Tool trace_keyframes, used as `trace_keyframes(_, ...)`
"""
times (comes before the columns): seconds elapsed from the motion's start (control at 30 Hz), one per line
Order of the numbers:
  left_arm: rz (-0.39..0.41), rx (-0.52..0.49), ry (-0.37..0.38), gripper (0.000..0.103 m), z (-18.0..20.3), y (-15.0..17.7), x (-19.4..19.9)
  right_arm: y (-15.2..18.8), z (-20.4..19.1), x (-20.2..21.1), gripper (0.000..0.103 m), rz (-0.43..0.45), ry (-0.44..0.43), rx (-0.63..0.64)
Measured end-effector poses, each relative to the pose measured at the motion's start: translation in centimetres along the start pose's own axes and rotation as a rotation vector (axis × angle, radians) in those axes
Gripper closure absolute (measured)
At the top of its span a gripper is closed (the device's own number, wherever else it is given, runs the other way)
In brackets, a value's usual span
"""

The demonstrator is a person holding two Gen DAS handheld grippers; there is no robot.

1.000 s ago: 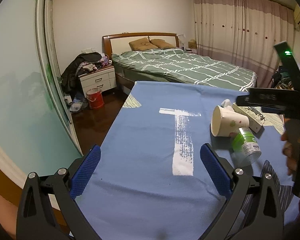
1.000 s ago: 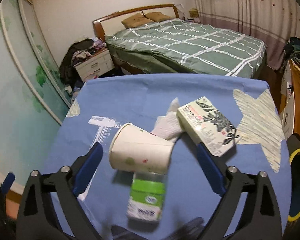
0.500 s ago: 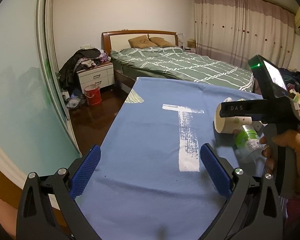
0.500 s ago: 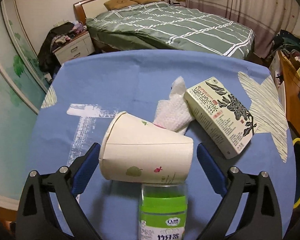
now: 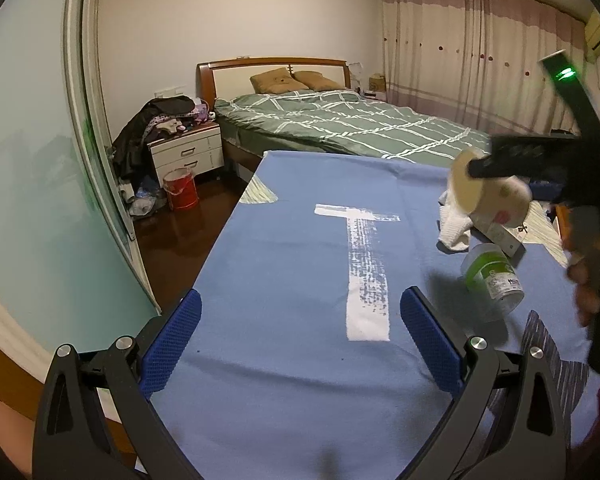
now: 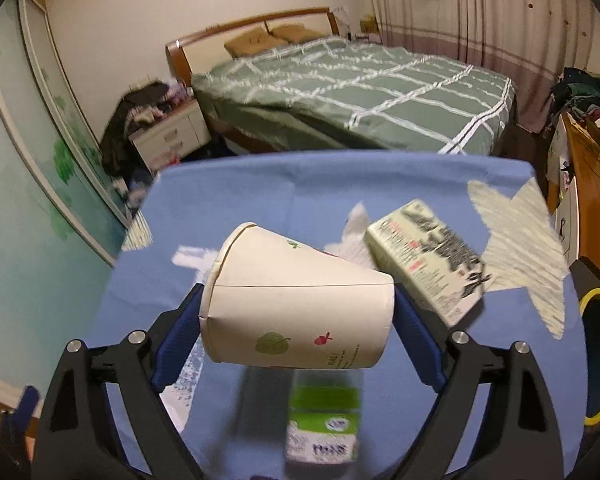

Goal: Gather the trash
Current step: 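Carry the paper cup over the bin and open the right gripper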

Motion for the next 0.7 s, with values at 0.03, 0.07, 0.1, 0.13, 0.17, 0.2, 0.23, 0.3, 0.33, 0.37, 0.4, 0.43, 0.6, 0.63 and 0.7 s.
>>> trace_keyframes(0.03,0.0,-0.003,0.001,0.005,0.1,0.0,0.0,0.0,0.8,1.0,0.018,0.018,0.006,-0.007)
trace_keyframes(0.07,0.0,-0.006,0.002,0.005,0.2,0.0,0.0,0.1,1.4,1.6,0.018,0.028,0.013,-0.013)
trace_keyframes(0.1,-0.001,-0.01,0.003,0.005,0.4,0.1,-0.1,0.6,3.1,2.7,0.018,0.049,0.033,-0.034)
trace_keyframes(0.13,-0.002,-0.014,0.005,0.005,0.6,0.1,-0.1,0.9,3.7,3.3,0.018,0.057,0.046,-0.044)
trace_keyframes(0.17,-0.002,-0.016,0.007,0.005,0.8,0.1,-0.1,1.2,4.8,3.9,0.018,0.064,0.061,-0.059)
trace_keyframes(0.2,-0.003,-0.019,0.01,0.005,1.2,0.1,-0.2,1.6,6.1,4.7,0.018,0.072,0.082,-0.079)
trace_keyframes(0.23,-0.006,-0.021,0.014,0.005,1.4,0.1,-0.3,2.3,8.2,5.7,0.018,0.081,0.118,-0.115)
trace_keyframes(0.3,-0.01,-0.028,0.024,0.005,2.1,0.2,-0.4,3.4,10.9,6.8,0.018,0.087,0.172,-0.16)
trace_keyframes(0.33,-0.012,-0.034,0.03,0.005,2.5,0.3,-0.5,4.4,13.2,7.5,0.018,0.087,0.218,-0.198)
trace_keyframes(0.37,-0.015,-0.04,0.036,0.005,3.0,0.4,-0.6,5.4,15.2,8.0,0.018,0.083,0.255,-0.23)
trace_keyframes(0.4,-0.018,-0.044,0.04,0.005,3.3,0.5,-0.6,6.4,17.2,8.3,0.018,0.073,0.293,-0.262)
trace_keyframes(0.43,-0.022,-0.05,0.045,0.005,3.8,0.6,-0.7,7.0,18.4,8.6,0.018,0.067,0.315,-0.281)
trace_keyframes(0.6,-0.034,-0.073,0.058,0.005,5.8,0.9,-0.7,11.4,25.8,9.4,0.018,0.01,0.432,-0.395)
trace_keyframes(0.63,-0.034,-0.076,0.059,0.005,6.1,0.9,-0.7,12.5,27.5,9.3,0.018,-0.014,0.463,-0.42)
trace_keyframes(0.7,-0.038,-0.086,0.066,0.005,6.9,0.8,-0.6,13.8,29.6,9.2,0.018,-0.036,0.483,-0.443)
Point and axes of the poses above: each gripper's, at about its wrist camera, not at the fingertips, and x roughly against the way its jaws point, z to its right, y to its underside, the point moved 3 cm from there along -x, roughly the way its jaws point, and after that the axes turned 10 degrees about x, right-handed, at the moved point
